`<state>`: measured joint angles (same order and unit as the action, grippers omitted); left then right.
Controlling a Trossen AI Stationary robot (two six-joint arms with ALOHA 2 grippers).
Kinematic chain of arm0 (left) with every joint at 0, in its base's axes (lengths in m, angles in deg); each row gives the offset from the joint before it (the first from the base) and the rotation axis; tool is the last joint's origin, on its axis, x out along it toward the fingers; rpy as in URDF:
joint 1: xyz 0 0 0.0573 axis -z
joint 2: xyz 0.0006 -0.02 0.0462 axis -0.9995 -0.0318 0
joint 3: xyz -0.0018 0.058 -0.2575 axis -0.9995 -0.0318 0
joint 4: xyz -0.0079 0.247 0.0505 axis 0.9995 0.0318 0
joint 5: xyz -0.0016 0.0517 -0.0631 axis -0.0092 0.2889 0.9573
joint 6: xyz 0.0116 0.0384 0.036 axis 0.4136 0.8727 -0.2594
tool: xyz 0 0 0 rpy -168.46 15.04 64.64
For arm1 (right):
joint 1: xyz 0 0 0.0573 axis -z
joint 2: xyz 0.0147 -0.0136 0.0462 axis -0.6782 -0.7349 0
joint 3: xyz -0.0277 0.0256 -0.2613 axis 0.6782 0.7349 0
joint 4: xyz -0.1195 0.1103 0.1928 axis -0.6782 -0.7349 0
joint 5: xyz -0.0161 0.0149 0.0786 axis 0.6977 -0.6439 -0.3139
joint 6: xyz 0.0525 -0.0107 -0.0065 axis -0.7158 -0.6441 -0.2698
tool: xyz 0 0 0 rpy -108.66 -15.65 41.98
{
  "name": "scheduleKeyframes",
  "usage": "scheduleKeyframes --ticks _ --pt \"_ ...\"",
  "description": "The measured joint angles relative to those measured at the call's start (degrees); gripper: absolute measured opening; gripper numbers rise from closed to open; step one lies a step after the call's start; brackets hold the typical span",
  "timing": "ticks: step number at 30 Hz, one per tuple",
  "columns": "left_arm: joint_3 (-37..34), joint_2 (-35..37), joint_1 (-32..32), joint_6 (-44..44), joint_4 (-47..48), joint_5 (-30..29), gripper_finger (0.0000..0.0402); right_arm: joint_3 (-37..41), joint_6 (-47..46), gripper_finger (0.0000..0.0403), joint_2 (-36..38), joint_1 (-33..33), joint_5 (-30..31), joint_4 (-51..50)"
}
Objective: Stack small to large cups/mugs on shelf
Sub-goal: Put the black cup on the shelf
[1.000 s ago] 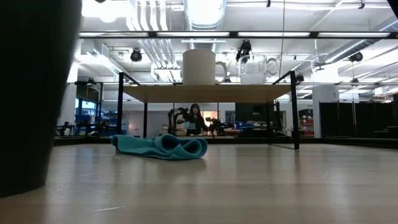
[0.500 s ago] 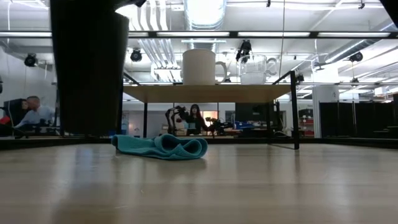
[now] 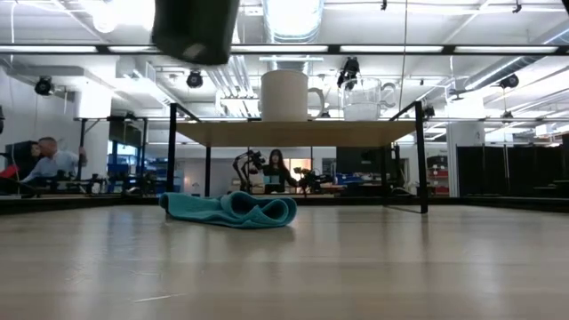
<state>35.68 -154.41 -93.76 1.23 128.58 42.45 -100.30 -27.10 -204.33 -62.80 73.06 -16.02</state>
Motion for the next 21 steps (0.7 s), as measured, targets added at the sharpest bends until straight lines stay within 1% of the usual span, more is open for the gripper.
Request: scheduleKeyframes --ticks 3,6,8,15,17,21 --pt "0.0 -1.1 1.2 0.2 -3.3 0.0 0.0052 0.0 -1.0 0.0009 2.5 0.0 5.6 -1.4" --pt "0.0 -1.9 2.1 1.9 -5.9 0.0 0.0052 0.0 -2.1 0.0009 4.5 0.2 10.9 -5.9" --pt "0.0 -2.4 2.6 3.0 -6.8 0.0 0.0052 0.0 -3.8 0.0009 5.7 0.5 12.1 -7.6" --pt "0.0 -4.6 5.2 8.4 -8.7 0.0 0.0052 0.0 -5.7 0.0009 8.5 2.4 11.9 -7.9" --pt "0.0 -5.4 6.3 10.4 -9.6 0.0 0.0052 0.0 -5.7 0.0009 9.1 3.2 9.6 -7.8" --pt "0.2 -6.8 7.7 13.5 -12.0 -0.1 0.0052 0.0 -5.3 0.0009 9.8 4.5 2.9 -7.7"
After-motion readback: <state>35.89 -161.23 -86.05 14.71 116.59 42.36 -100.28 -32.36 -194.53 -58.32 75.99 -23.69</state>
